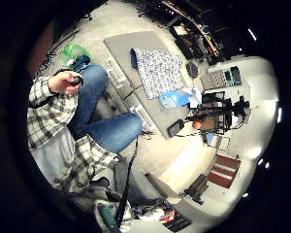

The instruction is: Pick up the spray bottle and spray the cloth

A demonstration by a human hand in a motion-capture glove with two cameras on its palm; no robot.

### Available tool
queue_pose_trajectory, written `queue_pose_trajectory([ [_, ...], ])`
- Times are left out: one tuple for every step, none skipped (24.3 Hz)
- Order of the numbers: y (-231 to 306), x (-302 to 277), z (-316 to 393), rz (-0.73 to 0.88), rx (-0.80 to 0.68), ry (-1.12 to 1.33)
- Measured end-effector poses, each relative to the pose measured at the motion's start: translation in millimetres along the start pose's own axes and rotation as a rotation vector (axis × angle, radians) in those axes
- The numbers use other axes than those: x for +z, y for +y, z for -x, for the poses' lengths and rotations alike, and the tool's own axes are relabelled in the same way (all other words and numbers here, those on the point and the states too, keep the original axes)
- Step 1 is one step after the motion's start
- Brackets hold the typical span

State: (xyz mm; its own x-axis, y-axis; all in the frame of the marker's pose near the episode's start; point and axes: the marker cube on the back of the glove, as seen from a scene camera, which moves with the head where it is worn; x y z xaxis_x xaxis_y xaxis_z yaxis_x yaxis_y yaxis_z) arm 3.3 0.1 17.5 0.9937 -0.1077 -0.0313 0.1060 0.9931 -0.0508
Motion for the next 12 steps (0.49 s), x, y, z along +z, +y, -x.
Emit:
queue_pose_trajectory([
  [2.1,2.0,-3.8,0.002,-0.036,0.017],
  [4.5,4.1,-8.3,0.005,-0.076,0.032],
  [6.6,6.5,-12.7,0.009,-0.099,0.044],
  [7.9,9.1,-16.6,0.012,-0.090,0.055],
  [8.9,11.9,-19.7,0.016,-0.057,0.064],
  [10.2,15.0,-22.6,0.020,-0.021,0.072],
  [12.3,18.0,-25.8,0.024,0.004,0.078],
  [14.9,21.0,-29.4,0.026,0.027,0.080],
  [17.5,24.0,-33.6,0.026,0.059,0.074],
  [19.7,26.9,-38.7,0.021,0.104,0.063],
  [22.0,30.0,-45.0,0.014,0.151,0.048],
  [24.6,33.4,-52.3,0.006,0.194,0.032],
])
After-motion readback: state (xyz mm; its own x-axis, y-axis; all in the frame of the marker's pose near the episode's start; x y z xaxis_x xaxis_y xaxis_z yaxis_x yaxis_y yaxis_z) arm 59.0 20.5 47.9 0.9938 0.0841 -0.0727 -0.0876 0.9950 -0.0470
